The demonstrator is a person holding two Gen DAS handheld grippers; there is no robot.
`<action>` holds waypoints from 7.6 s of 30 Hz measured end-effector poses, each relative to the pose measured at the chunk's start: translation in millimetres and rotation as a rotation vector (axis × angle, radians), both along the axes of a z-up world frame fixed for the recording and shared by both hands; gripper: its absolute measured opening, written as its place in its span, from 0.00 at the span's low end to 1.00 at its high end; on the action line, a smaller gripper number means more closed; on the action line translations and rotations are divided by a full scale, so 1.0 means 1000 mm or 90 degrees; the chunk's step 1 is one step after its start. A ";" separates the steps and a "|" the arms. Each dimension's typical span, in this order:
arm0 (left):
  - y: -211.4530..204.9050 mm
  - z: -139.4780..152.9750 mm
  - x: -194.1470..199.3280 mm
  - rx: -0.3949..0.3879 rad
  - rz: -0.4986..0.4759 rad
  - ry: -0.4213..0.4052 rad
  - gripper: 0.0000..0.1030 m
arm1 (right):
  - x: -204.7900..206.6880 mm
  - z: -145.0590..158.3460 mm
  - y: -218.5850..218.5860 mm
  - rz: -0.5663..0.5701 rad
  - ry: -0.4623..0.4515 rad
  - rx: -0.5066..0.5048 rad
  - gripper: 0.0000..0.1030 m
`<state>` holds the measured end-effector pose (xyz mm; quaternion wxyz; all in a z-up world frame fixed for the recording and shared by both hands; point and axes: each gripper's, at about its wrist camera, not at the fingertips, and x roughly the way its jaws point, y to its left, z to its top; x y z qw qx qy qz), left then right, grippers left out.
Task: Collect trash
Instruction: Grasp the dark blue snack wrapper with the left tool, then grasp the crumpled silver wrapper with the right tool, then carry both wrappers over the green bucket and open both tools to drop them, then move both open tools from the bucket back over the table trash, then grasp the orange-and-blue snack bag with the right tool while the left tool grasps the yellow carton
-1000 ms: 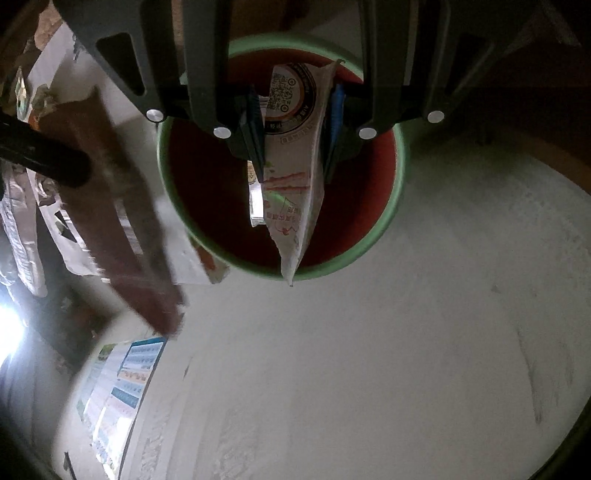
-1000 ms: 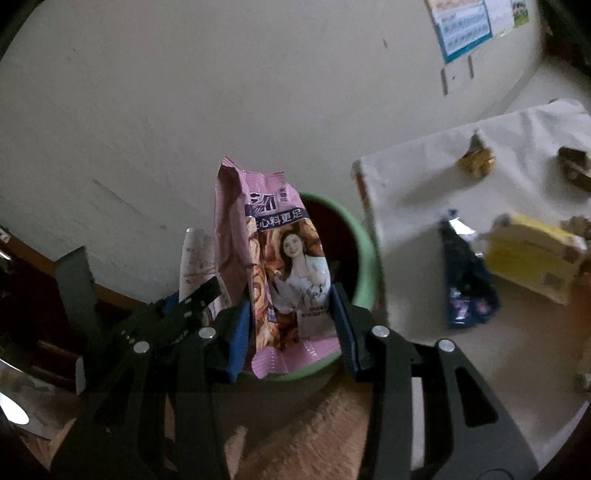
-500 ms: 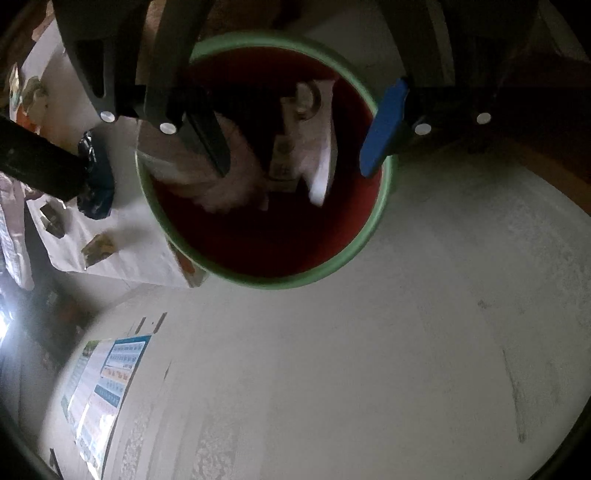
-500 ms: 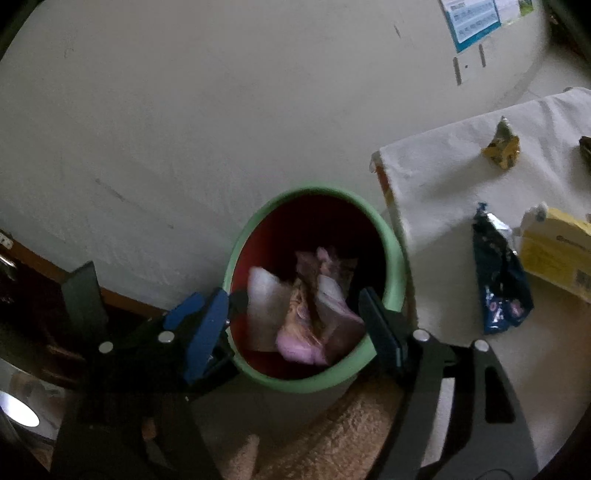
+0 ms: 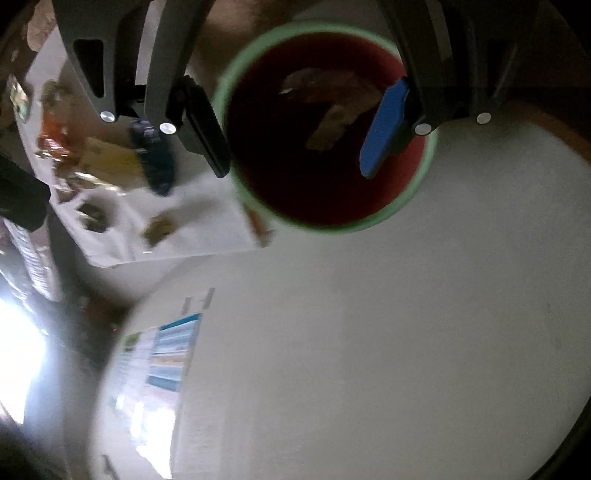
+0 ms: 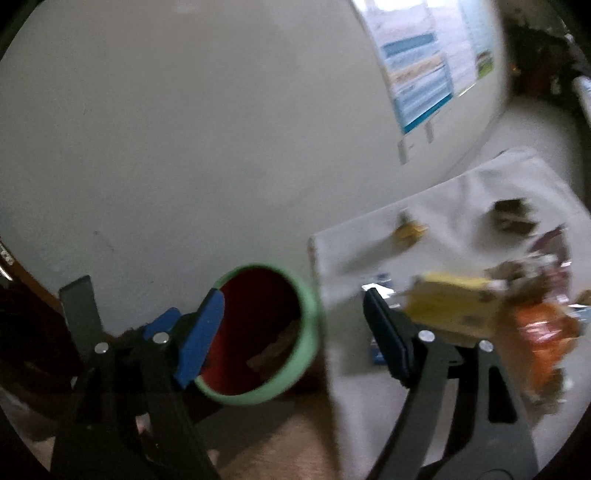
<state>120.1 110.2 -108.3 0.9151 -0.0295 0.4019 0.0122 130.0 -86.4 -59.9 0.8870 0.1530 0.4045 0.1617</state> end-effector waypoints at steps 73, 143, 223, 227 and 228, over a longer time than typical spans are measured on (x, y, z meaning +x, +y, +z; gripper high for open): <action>-0.133 -0.029 0.007 -0.018 -0.223 0.063 0.18 | -0.104 -0.164 -0.068 0.034 0.317 -0.141 0.46; 0.065 -0.055 0.012 0.005 0.066 0.117 0.27 | 0.051 -0.097 0.095 0.145 0.155 -0.031 0.45; -0.223 -0.085 0.112 -0.136 -0.026 0.203 0.69 | -0.110 -0.115 -0.177 -0.185 0.138 -0.053 0.68; -0.235 -0.108 0.116 -0.120 -0.030 0.259 0.74 | -0.109 -0.112 -0.178 -0.178 0.122 -0.058 0.69; -0.238 -0.111 0.112 -0.109 -0.032 0.259 0.78 | -0.110 -0.113 -0.177 -0.177 0.124 -0.055 0.69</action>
